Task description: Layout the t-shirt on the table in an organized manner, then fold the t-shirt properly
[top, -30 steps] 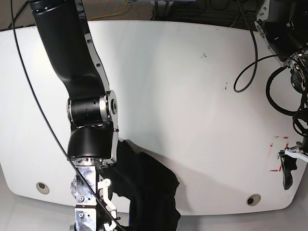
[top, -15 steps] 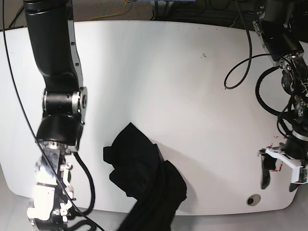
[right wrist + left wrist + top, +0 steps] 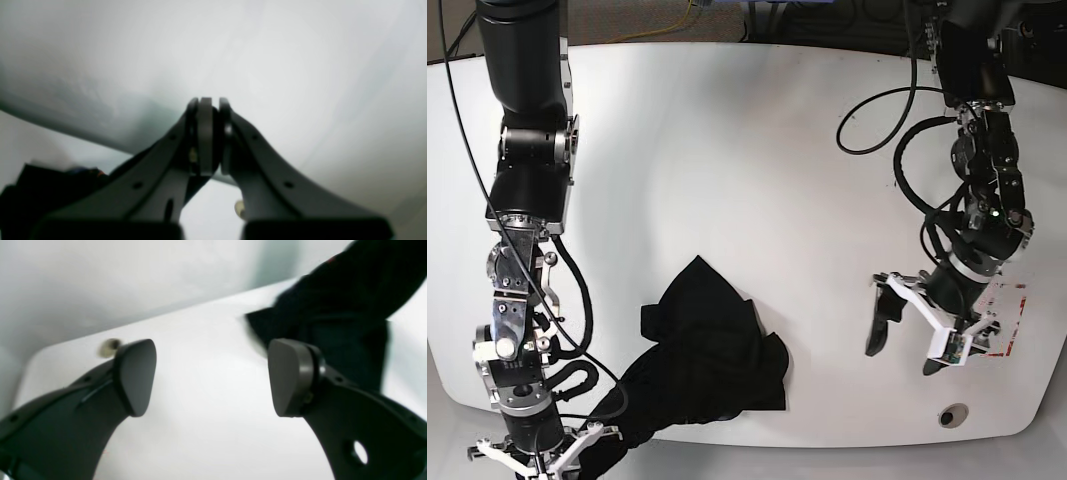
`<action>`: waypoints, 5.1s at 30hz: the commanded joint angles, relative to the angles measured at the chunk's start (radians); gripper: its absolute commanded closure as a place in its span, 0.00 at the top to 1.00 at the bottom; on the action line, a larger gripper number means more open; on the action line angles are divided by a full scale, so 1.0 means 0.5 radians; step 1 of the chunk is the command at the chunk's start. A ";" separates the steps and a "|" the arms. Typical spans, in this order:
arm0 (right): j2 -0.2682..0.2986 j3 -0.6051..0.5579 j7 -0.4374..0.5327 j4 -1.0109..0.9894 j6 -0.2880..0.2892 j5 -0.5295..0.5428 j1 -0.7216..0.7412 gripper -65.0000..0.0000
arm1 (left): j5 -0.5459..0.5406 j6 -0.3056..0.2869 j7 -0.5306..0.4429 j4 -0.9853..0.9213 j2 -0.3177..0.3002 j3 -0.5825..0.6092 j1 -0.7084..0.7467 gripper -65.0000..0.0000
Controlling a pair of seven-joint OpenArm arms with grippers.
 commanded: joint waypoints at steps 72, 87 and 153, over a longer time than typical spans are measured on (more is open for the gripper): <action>0.126 0.229 0.072 0.036 0.040 0.006 -0.010 0.00 | 0.674 0.404 -1.152 -2.208 0.714 1.299 -0.455 0.77; 0.104 0.229 0.035 0.131 0.040 0.006 -0.066 0.00 | 0.489 0.407 -1.278 -2.466 0.714 1.428 -0.664 0.77; -0.031 0.232 -0.119 0.493 0.040 -0.009 -0.262 0.00 | 0.017 0.625 -1.459 -2.235 0.588 1.760 -0.694 0.05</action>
